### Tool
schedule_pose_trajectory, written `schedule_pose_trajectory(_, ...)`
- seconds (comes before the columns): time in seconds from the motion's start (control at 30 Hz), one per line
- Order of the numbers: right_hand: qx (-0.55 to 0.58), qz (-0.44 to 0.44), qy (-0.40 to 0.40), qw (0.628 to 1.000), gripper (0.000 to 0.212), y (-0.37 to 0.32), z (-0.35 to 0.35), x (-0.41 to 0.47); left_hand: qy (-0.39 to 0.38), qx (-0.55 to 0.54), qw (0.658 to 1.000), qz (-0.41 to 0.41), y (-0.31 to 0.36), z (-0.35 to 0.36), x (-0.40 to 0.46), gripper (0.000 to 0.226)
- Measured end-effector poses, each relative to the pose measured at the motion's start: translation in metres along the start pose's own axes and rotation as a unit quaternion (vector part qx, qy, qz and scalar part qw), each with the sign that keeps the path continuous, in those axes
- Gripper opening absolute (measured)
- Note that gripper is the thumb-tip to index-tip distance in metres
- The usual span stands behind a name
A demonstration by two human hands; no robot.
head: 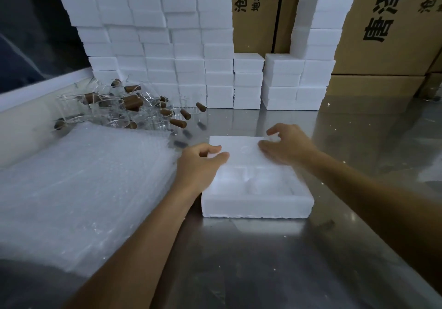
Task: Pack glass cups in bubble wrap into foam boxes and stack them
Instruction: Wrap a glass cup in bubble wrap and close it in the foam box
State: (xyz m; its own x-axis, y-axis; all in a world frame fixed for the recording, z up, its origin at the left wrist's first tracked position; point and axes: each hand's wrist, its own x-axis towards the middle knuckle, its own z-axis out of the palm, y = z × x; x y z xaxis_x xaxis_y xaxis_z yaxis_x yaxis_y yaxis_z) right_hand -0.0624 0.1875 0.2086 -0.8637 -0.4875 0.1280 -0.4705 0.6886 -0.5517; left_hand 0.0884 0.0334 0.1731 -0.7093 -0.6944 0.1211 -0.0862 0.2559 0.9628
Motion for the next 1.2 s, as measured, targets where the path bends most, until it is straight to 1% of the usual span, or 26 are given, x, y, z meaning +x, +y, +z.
schedule_pose_trajectory(0.07,-0.105,-0.043,0.026,0.993,0.039,-0.016,0.019,0.008,-0.003,-0.007,1.0,-0.005,-0.001,0.001,0.0,0.018)
schedule_pose_trajectory(0.1,-0.123,-0.064,0.03,0.99,0.038,-0.024,0.028,0.013,-0.003,-0.008,1.0,-0.007,-0.001,0.001,0.0,0.017)
schedule_pose_trajectory(0.23,-0.075,-0.118,0.005,0.99,0.037,-0.055,0.051,0.041,-0.001,-0.004,1.0,-0.012,-0.003,0.001,0.002,0.015)
schedule_pose_trajectory(0.37,-0.057,-0.16,0.018,0.985,0.04,-0.086,0.07,0.077,0.015,0.006,1.0,-0.006,-0.007,0.003,0.001,0.02)
schedule_pose_trajectory(0.47,-0.049,-0.187,0.015,0.981,0.036,-0.106,0.084,0.107,0.015,0.008,1.0,-0.01,-0.008,0.004,0.0,0.021)
schedule_pose_trajectory(0.63,-0.102,-0.177,-0.012,0.979,0.034,-0.133,0.108,0.147,0.014,0.024,1.0,0.0,-0.011,0.005,0.0,0.021)
schedule_pose_trajectory(0.77,-0.135,-0.147,-0.034,0.979,0.031,-0.137,0.123,0.165,0.022,0.022,0.999,0.009,-0.009,0.007,-0.001,0.018)
schedule_pose_trajectory(0.83,-0.119,-0.135,-0.017,0.983,0.026,-0.135,0.127,0.168,0.021,0.019,1.0,0.011,-0.008,0.007,-0.002,0.017)
schedule_pose_trajectory(0.93,-0.11,-0.14,0.004,0.984,0.023,-0.131,0.126,0.169,0.015,0.012,1.0,0.006,-0.006,0.007,-0.003,0.018)
schedule_pose_trajectory(1.03,-0.106,-0.132,0.015,0.985,0.025,-0.129,0.116,0.163,0.02,0.01,1.0,0.003,-0.006,0.006,-0.002,0.021)
schedule_pose_trajectory(1.2,-0.034,-0.089,0.045,0.994,0.031,-0.118,0.082,0.14,0.019,0.005,1.0,0.002,-0.009,0.004,0.0,0.02)
